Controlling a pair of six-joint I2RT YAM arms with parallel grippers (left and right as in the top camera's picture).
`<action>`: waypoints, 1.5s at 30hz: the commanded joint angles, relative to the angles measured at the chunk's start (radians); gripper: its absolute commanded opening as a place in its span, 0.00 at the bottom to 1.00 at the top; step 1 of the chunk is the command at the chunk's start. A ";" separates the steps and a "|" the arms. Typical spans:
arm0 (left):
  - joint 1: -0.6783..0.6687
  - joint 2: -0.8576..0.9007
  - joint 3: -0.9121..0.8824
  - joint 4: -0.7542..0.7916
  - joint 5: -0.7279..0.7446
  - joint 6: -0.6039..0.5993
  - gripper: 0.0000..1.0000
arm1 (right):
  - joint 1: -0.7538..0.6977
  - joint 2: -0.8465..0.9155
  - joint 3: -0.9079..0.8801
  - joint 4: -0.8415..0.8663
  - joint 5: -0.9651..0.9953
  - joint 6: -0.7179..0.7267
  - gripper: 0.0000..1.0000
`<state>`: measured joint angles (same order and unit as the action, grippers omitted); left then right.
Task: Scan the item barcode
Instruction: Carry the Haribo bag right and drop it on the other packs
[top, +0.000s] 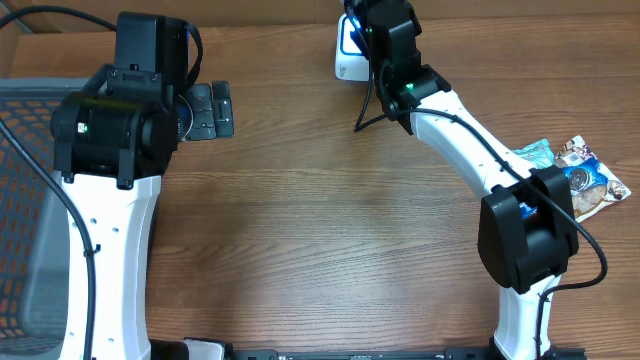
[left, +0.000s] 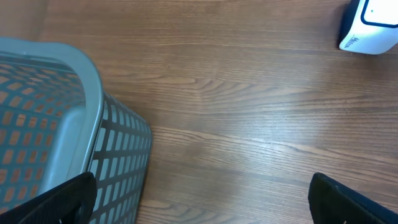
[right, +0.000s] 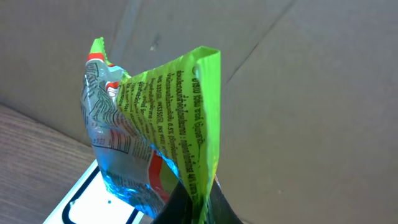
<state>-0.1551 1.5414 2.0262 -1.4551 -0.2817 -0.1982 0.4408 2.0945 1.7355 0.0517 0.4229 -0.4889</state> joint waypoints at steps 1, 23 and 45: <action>0.004 0.008 0.012 0.000 -0.013 0.022 1.00 | -0.005 -0.001 0.035 0.032 0.014 -0.018 0.04; 0.004 0.008 0.012 0.000 -0.013 0.022 1.00 | 0.006 0.068 0.034 0.126 0.075 -0.114 0.04; 0.004 0.008 0.012 0.000 -0.013 0.022 0.99 | 0.121 -0.333 0.034 -0.770 -0.541 0.470 0.04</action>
<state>-0.1551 1.5414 2.0262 -1.4551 -0.2817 -0.1982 0.5991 1.8553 1.7370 -0.6525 0.0921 -0.1917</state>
